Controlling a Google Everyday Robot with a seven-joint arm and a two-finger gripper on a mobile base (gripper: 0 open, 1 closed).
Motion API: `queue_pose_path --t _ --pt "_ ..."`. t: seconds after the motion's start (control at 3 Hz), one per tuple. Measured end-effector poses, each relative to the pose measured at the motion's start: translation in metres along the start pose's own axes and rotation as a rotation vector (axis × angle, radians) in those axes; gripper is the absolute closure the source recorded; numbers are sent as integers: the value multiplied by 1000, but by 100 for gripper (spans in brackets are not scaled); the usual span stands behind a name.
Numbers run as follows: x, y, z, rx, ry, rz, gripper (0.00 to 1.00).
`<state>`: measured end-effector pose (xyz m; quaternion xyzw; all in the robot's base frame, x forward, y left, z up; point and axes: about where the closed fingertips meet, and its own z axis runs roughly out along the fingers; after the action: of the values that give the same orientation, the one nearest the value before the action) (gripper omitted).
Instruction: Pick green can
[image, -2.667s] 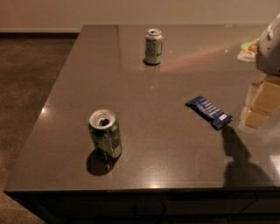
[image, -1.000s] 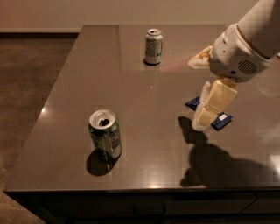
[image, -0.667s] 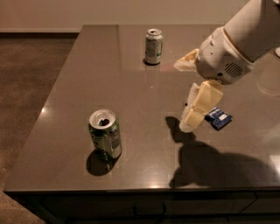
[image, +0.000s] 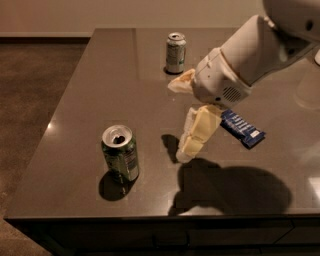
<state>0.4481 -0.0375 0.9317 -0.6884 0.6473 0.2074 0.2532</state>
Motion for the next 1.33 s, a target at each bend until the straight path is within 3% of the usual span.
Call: queue_pose_path --t 0.67,1.33 --pt "-35 23 45 -73 -71 -72 0" --pt "-59 45 81 -115 -115 -108 0"
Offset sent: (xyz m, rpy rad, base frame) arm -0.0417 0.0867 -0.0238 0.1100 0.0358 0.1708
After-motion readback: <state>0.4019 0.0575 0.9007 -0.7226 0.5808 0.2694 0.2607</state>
